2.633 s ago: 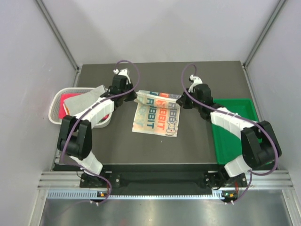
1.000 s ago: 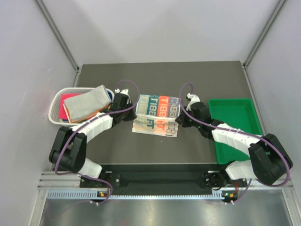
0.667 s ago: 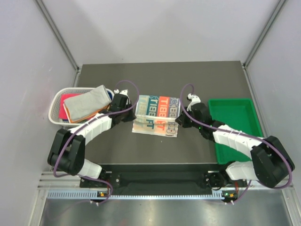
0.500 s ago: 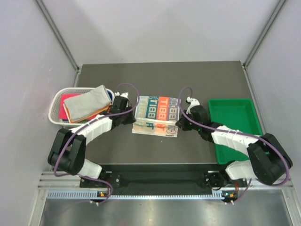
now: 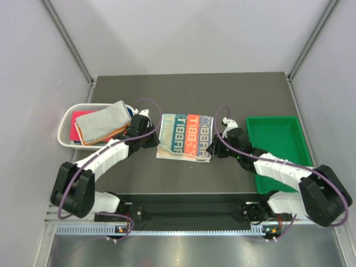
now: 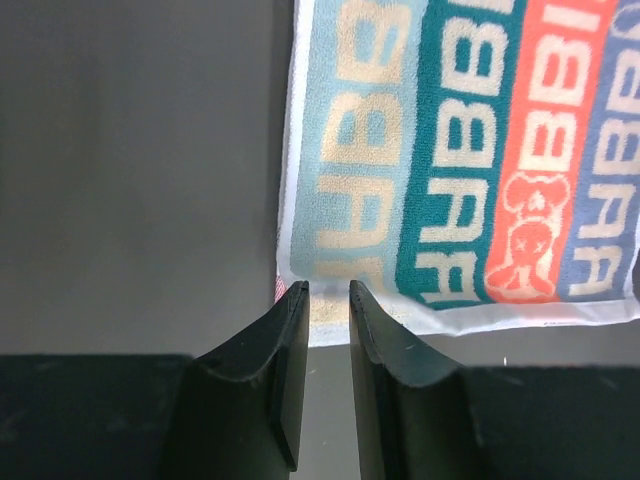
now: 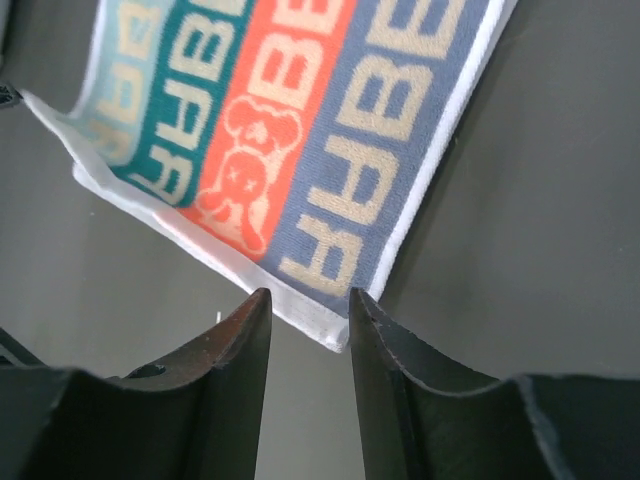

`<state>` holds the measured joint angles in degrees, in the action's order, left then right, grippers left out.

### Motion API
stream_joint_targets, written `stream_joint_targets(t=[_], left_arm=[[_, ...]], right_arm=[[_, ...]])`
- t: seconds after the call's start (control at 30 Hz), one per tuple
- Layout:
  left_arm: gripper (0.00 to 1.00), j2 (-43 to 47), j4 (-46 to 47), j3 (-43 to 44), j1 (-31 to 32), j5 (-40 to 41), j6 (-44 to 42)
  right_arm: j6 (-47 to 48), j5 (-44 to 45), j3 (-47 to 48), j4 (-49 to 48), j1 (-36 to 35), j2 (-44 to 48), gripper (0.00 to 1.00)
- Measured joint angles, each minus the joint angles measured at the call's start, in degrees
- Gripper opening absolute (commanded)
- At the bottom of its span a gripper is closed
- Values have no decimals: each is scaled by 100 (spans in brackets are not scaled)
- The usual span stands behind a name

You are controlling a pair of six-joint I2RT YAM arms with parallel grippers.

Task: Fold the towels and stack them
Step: Fold the towel

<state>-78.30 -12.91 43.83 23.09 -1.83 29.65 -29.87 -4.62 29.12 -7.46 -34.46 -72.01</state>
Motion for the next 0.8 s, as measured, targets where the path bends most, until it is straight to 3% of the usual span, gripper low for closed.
stream_joint_targets(t=[0.23,0.47,0.63,0.8], left_arm=[[27,459,-297,234,0,162,2],[25,-4,-297,557,164,39,39],[36,-562,-343,487,262,295,44],[37,-702,-352,286,262,492,57]], right_arm=[[4,48,9,151,-28,431,37],[-72,118,140,249,-42,33,35],[-140,240,144,326,-96,-120,35],[-184,442,149,380,-122,-385,32]])
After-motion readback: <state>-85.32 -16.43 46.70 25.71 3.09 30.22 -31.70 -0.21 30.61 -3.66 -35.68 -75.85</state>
